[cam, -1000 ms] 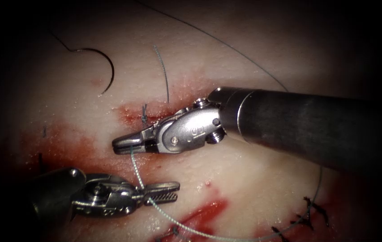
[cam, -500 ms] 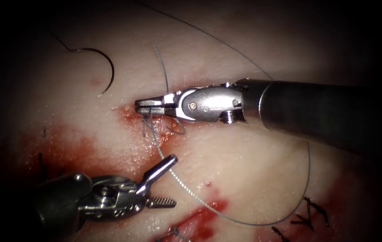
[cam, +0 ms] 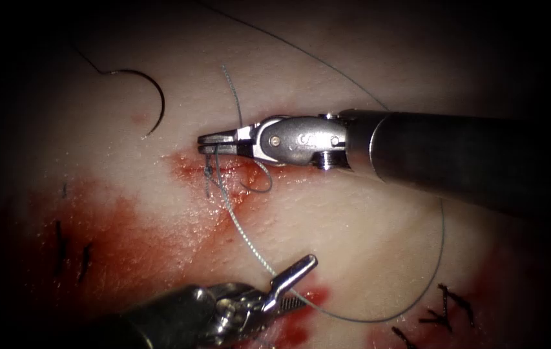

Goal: Wound Closure

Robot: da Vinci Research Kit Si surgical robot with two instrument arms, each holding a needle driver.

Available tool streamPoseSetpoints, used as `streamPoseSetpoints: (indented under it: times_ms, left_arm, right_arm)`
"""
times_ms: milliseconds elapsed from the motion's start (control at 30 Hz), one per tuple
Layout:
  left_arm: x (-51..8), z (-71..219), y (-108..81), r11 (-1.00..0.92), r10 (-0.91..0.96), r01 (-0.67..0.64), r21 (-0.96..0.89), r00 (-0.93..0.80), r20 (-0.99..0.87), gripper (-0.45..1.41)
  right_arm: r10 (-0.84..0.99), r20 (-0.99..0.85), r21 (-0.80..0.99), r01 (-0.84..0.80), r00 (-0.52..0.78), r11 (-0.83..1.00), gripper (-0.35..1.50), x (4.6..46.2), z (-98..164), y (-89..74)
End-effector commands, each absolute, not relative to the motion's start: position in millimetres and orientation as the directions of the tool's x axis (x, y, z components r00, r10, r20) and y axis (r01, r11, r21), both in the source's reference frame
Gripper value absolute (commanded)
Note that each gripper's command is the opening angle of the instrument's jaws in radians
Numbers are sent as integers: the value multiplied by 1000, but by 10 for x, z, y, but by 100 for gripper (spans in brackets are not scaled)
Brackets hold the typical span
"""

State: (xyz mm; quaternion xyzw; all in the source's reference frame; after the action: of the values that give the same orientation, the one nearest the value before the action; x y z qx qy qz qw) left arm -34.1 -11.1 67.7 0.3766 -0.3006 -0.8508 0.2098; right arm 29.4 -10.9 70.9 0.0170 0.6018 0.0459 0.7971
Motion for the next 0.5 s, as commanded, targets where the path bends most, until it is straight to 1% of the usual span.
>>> streamPoseSetpoints:
  times_ms: [33,133,233,500]
  left_arm:
    - [-350,683,-108,-726,-587,133,674,-631,-507,93]
    - [-356,688,-113,-718,-593,137,682,-633,-497,88]
    - [-361,697,-118,-711,-595,136,690,-639,-487,88]
    - [-390,711,-123,-695,-615,142,705,-626,-480,101]
  right_arm:
    - [98,-957,84,-60,272,995,-35,299,716,-100]
    - [112,-954,96,-71,278,993,-35,293,718,-96]
    - [125,-951,107,-78,284,991,-35,288,720,-92]
    - [153,-945,128,-103,290,986,-35,287,721,-91]
